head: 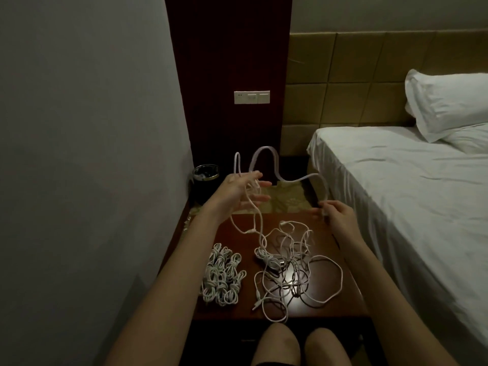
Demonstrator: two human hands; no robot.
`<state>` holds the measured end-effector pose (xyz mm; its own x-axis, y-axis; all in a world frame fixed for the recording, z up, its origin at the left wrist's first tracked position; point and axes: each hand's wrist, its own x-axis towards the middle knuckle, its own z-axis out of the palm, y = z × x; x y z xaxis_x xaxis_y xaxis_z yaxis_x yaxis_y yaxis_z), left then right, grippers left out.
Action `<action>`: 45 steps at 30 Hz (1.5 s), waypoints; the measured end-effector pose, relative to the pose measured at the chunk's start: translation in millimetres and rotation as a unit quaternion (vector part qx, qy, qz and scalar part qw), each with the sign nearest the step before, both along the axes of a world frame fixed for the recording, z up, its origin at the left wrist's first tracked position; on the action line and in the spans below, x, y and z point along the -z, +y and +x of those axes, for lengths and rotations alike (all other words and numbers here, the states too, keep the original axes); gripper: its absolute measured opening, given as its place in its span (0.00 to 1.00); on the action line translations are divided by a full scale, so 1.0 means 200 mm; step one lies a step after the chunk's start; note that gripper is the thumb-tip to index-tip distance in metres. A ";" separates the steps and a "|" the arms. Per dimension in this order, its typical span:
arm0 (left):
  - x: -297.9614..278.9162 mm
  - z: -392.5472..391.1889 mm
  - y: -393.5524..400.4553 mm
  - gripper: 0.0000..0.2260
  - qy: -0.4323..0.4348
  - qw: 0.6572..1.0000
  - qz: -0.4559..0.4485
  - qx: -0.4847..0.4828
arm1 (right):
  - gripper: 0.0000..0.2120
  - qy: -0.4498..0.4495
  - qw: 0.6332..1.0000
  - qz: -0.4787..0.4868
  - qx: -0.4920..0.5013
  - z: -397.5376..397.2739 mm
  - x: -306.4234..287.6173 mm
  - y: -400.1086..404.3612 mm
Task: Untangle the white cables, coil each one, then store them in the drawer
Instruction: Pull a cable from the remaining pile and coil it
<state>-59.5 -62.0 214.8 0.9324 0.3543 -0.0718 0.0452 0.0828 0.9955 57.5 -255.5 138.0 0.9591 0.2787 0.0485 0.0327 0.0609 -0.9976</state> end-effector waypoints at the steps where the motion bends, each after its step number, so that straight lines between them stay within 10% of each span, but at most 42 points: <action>1: -0.01 -0.01 0.00 0.14 0.007 1.000 0.006 0.004 | 0.08 0.007 1.000 0.008 0.023 0.01 0.01 -0.03; 15: -0.10 -0.14 -0.15 0.24 0.013 0.997 -0.024 0.078 | 0.10 -0.032 0.972 -0.184 -0.143 -0.25 -0.06 -0.05; 19: -0.12 -0.19 -0.19 0.25 0.003 0.994 -0.029 0.108 | 0.12 -0.154 0.906 -0.383 -0.096 -0.32 -0.09 -0.10; 29: -0.14 -0.26 -0.33 0.25 -0.031 0.988 -0.042 0.148 | 0.17 -0.192 0.886 -0.312 -0.284 -0.47 -0.01 -0.10; 45: 0.01 -0.25 -0.32 0.15 -0.001 0.991 0.121 0.058 | 0.05 -0.075 0.941 -0.261 -0.201 -0.43 0.18 -0.14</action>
<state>-108.9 -125.3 212.0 0.9681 0.2505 0.0037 0.0390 -0.1650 0.9855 -29.1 -284.1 101.4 0.7650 0.6403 -0.0697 0.2542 -0.3997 -0.8807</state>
